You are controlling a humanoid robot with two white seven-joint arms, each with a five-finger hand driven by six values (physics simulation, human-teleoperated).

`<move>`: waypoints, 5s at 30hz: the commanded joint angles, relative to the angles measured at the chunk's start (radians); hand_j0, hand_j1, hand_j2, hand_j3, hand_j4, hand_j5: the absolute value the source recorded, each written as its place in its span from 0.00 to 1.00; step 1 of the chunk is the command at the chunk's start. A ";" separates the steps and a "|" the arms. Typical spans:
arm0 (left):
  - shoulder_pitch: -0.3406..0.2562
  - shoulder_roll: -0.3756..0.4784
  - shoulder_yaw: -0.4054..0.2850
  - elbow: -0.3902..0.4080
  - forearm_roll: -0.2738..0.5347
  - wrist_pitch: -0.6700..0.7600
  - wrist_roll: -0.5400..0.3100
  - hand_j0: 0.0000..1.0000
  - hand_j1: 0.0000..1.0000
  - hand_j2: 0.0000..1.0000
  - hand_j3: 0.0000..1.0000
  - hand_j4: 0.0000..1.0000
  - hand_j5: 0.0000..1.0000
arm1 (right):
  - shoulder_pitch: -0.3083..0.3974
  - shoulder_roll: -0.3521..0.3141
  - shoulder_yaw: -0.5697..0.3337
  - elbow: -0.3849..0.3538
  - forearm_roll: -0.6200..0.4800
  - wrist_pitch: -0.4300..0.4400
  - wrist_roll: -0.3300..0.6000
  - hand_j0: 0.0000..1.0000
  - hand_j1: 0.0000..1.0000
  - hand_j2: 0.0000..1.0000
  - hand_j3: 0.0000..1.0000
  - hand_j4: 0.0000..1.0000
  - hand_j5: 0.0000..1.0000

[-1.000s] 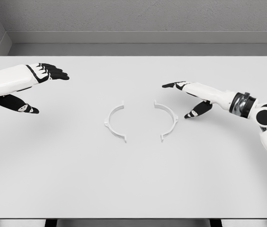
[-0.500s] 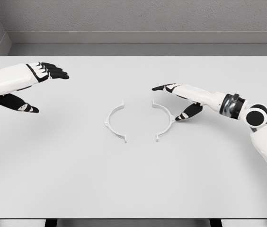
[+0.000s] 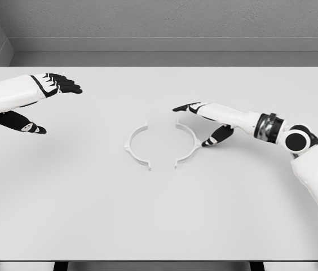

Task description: Assemble PVC drainage pipe clamps

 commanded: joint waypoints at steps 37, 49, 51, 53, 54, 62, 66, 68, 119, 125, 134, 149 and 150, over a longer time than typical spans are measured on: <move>-0.005 0.001 -0.001 0.000 0.007 0.003 0.001 1.00 1.00 1.00 1.00 1.00 1.00 | -0.144 0.112 -0.032 0.276 0.043 0.002 0.000 1.00 1.00 1.00 1.00 1.00 1.00; -0.005 -0.001 -0.001 -0.002 0.007 0.003 -0.001 1.00 1.00 1.00 1.00 1.00 1.00 | -0.141 0.149 -0.024 0.267 0.059 0.002 0.000 1.00 1.00 1.00 1.00 1.00 1.00; -0.006 -0.001 -0.001 -0.002 0.007 0.003 -0.001 1.00 1.00 1.00 1.00 1.00 1.00 | -0.141 0.158 -0.024 0.265 0.059 0.002 0.000 1.00 1.00 1.00 1.00 1.00 1.00; -0.006 -0.001 0.000 0.000 0.007 0.003 -0.001 1.00 1.00 1.00 1.00 1.00 1.00 | -0.143 0.166 -0.024 0.265 0.061 0.002 0.000 1.00 1.00 1.00 1.00 1.00 1.00; -0.006 -0.001 -0.001 0.000 0.007 0.003 -0.001 1.00 1.00 1.00 1.00 1.00 1.00 | -0.143 0.166 -0.022 0.265 0.061 0.002 0.000 1.00 1.00 1.00 1.00 1.00 1.00; -0.006 -0.001 -0.001 -0.002 0.007 0.003 0.000 1.00 1.00 1.00 1.00 1.00 1.00 | -0.144 0.181 -0.007 0.264 0.059 0.002 0.000 1.00 1.00 1.00 1.00 1.00 1.00; -0.012 -0.002 -0.001 -0.002 0.007 0.003 -0.001 1.00 1.00 1.00 1.00 1.00 1.00 | -0.147 0.170 -0.010 0.264 0.059 0.002 0.000 1.00 1.00 1.00 1.00 1.00 1.00; -0.012 -0.001 -0.001 -0.002 0.007 0.003 -0.001 1.00 1.00 1.00 1.00 1.00 1.00 | -0.147 0.141 -0.019 0.262 0.058 0.002 0.000 1.00 1.00 1.00 1.00 1.00 1.00; -0.012 -0.001 -0.001 -0.002 0.007 0.003 -0.007 1.00 1.00 1.00 1.00 1.00 1.00 | 0.074 0.006 -0.027 -0.183 0.059 0.002 0.000 1.00 1.00 1.00 1.00 1.00 1.00; -0.014 -0.001 -0.001 -0.002 0.007 0.003 -0.007 1.00 1.00 1.00 1.00 1.00 1.00 | 0.081 0.017 -0.027 -0.184 0.061 0.002 0.000 1.00 1.00 1.00 1.00 1.00 1.00; -0.015 -0.001 -0.001 -0.002 0.007 0.003 -0.007 1.00 1.00 1.00 1.00 1.00 1.00 | 0.086 0.043 -0.024 -0.184 0.063 0.002 0.000 1.00 1.00 1.00 1.00 1.00 1.00; -0.015 -0.001 -0.001 -0.002 0.007 0.003 -0.007 1.00 1.00 1.00 1.00 1.00 1.00 | 0.081 0.069 -0.008 -0.183 0.087 0.002 0.000 1.00 1.00 1.00 1.00 1.00 1.00; -0.015 -0.001 -0.001 -0.002 0.007 0.003 -0.007 1.00 1.00 1.00 1.00 1.00 1.00 | 0.080 0.066 -0.010 -0.183 0.087 0.002 0.000 1.00 1.00 1.00 1.00 1.00 1.00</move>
